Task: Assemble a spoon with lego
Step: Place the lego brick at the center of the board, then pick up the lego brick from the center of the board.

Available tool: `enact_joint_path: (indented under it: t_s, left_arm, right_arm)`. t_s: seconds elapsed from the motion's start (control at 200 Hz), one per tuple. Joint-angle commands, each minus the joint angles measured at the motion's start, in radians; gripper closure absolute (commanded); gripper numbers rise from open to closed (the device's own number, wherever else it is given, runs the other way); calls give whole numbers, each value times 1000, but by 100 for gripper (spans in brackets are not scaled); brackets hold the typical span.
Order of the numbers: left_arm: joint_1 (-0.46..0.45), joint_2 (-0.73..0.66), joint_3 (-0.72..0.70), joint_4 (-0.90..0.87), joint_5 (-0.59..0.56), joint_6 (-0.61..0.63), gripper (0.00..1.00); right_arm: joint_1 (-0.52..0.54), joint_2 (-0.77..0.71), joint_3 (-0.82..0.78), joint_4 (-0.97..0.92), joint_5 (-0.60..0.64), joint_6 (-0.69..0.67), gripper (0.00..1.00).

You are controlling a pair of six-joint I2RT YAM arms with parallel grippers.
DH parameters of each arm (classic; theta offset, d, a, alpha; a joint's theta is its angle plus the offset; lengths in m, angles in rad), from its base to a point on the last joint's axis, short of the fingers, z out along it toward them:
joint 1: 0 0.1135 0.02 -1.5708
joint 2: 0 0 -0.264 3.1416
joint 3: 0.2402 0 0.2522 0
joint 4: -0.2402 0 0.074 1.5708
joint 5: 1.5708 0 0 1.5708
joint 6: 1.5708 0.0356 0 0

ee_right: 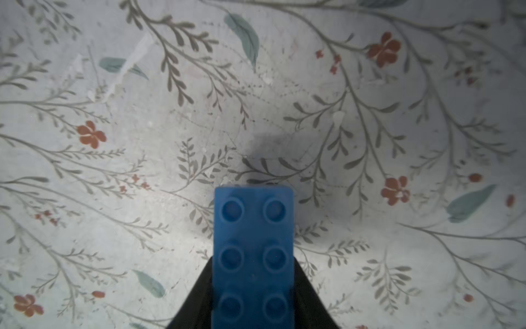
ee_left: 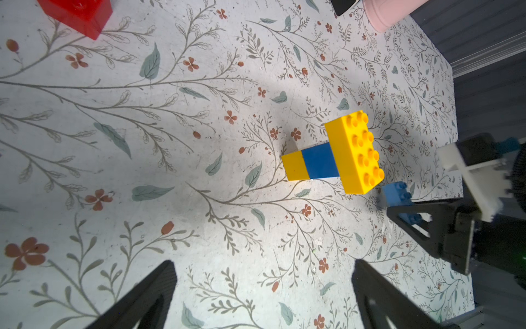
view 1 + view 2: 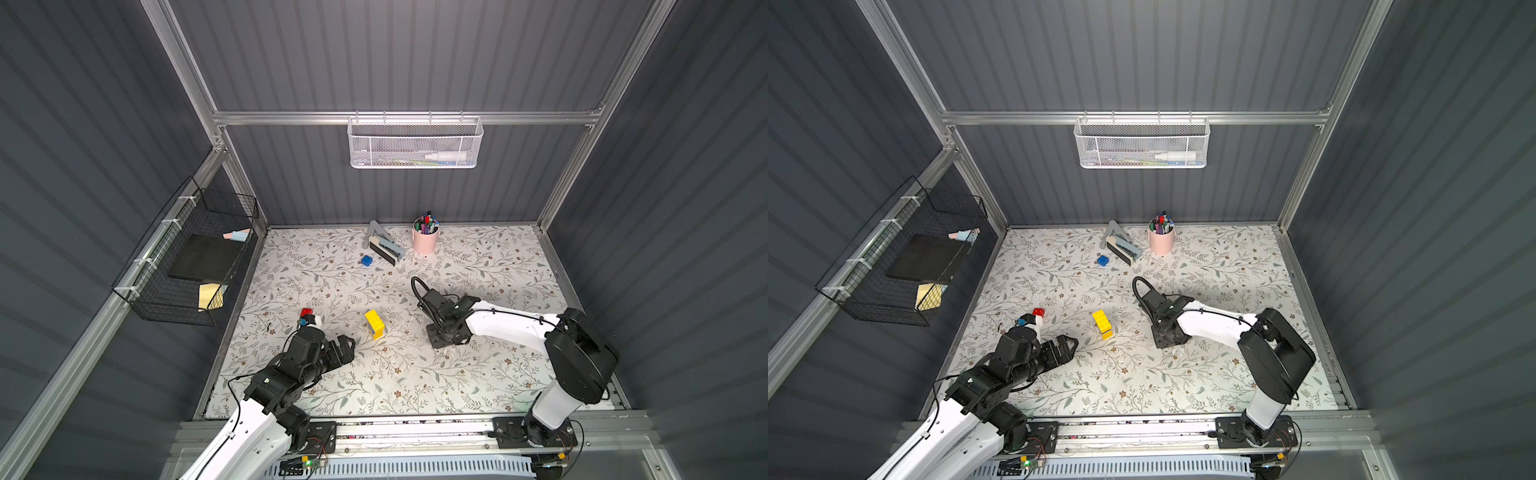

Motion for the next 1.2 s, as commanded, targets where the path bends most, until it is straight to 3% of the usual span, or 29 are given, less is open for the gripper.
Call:
enact_joint_path:
  t_s: [0.0,0.125,0.17,0.23,0.44,0.855,1.196]
  left_arm:
    - [5,2,15,16,1,30,1]
    - [6,1,15,18,1,34,1]
    - [6,2,14,18,2,34,1]
    - [5,0,14,19,4,36,1]
    - [4,-6,11,18,6,36,1]
    - [5,0,11,19,5,40,1]
    - [4,2,9,21,5,41,1]
  right_arm:
    - [-9,9,-21,69,-34,29,82]
    - [-9,-3,-25,26,-28,25,42]
    - [-11,-11,-24,6,-24,21,34]
    - [-16,-19,-18,-21,-27,10,31]
    - [-44,33,38,-99,-45,-16,33]
    - [-44,107,101,-115,-54,-33,51]
    - [-48,112,131,-126,-47,-47,54]
